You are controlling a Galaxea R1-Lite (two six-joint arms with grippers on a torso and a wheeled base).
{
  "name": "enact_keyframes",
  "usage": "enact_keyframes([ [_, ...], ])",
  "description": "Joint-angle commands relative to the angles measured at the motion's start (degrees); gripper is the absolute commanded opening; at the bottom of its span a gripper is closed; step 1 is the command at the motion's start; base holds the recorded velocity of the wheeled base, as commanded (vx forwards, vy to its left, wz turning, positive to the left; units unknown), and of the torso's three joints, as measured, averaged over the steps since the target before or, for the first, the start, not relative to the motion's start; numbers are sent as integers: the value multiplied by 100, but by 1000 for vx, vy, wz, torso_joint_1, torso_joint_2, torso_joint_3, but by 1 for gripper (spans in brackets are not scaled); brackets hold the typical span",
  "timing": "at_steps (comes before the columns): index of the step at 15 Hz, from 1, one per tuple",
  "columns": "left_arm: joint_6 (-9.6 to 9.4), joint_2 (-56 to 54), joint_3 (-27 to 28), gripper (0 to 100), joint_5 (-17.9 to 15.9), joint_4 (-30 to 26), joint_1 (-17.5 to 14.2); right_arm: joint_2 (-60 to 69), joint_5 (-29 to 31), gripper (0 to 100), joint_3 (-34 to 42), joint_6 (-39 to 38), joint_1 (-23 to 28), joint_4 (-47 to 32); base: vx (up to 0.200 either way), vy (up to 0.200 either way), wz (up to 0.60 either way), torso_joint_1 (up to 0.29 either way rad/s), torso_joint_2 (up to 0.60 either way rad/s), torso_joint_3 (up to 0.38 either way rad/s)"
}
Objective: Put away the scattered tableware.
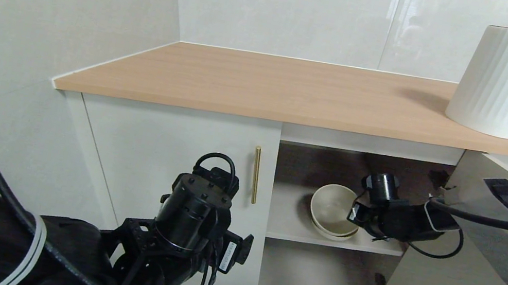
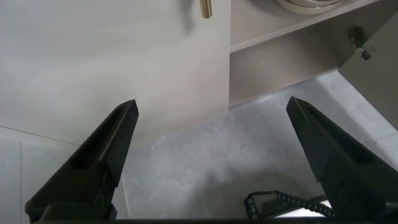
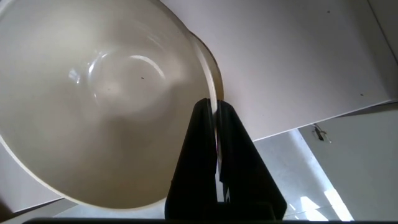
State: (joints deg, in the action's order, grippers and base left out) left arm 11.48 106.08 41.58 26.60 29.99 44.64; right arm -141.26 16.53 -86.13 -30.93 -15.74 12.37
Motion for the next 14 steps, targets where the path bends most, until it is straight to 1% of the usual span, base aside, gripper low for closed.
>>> enact_keyframes([
  [1,3,18,-1,100,3,7,1,-6,-1,0,-1,-1,-8,2,0,0,0,0,0,0],
  [3,3,18,-1,100,3,7,1,-6,17,0,-1,8,-8,2,0,0,0,0,0,0],
  [4,3,18,-1,100,3,-2,1,-15,17,100,-1,8,-8,2,0,0,0,0,0,0],
  [12,21,27,-1,100,3,7,1,46,78,100,35,-1,-35,2,0,0,0,0,0,0],
  [14,29,27,17,100,3,7,-17,275,70,100,263,-10,-52,2,0,0,0,0,0,0],
])
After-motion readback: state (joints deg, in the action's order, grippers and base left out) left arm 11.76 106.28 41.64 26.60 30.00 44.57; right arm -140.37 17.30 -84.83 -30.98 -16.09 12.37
